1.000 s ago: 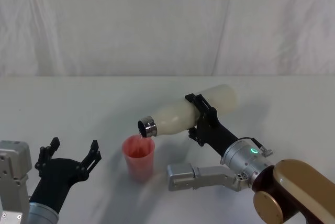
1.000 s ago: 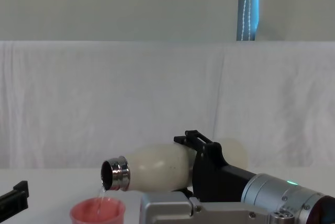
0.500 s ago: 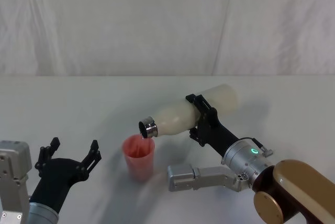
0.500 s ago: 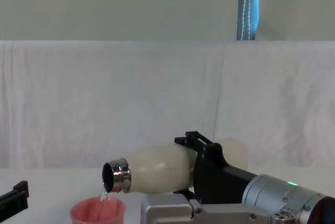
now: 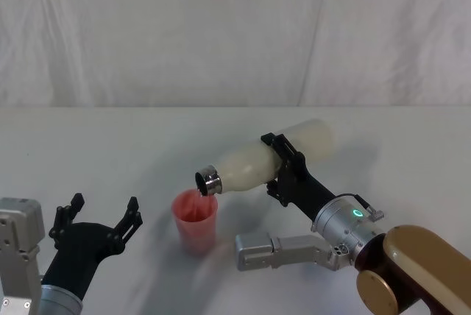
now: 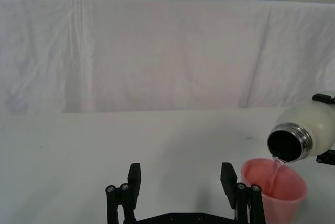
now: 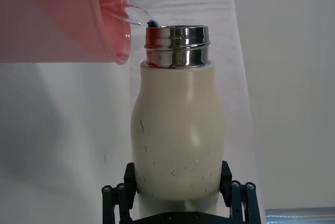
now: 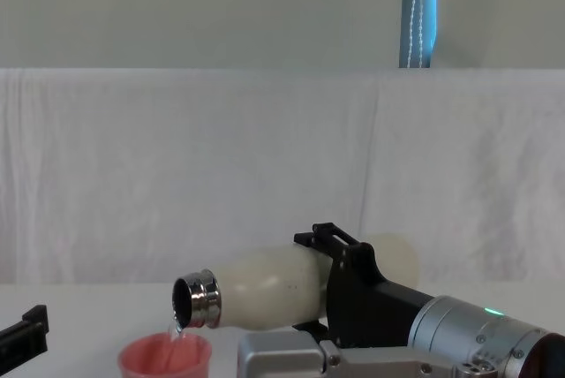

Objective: Grasp the thermos with one hand and pour water into the cup lid.

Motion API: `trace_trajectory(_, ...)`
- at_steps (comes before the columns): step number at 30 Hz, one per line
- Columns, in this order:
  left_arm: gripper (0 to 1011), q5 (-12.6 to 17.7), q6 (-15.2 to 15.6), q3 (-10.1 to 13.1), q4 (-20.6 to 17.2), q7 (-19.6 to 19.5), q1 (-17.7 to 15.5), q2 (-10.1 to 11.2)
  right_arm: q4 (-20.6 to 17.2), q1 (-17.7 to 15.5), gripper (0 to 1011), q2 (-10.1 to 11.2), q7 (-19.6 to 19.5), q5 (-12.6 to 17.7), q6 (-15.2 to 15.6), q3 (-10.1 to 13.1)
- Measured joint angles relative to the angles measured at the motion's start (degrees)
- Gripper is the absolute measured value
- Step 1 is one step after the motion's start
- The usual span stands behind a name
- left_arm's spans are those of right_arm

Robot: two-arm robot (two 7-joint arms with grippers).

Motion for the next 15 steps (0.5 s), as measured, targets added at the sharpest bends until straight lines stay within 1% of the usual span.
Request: trace_trajectory(15, 1001, 0.0, 0.0, 0.0, 0.0, 0.0, 0.0, 0.0, 0.48, 0.29, 951, -0.12, 0.0, -0.51, 0.52, -0.24)
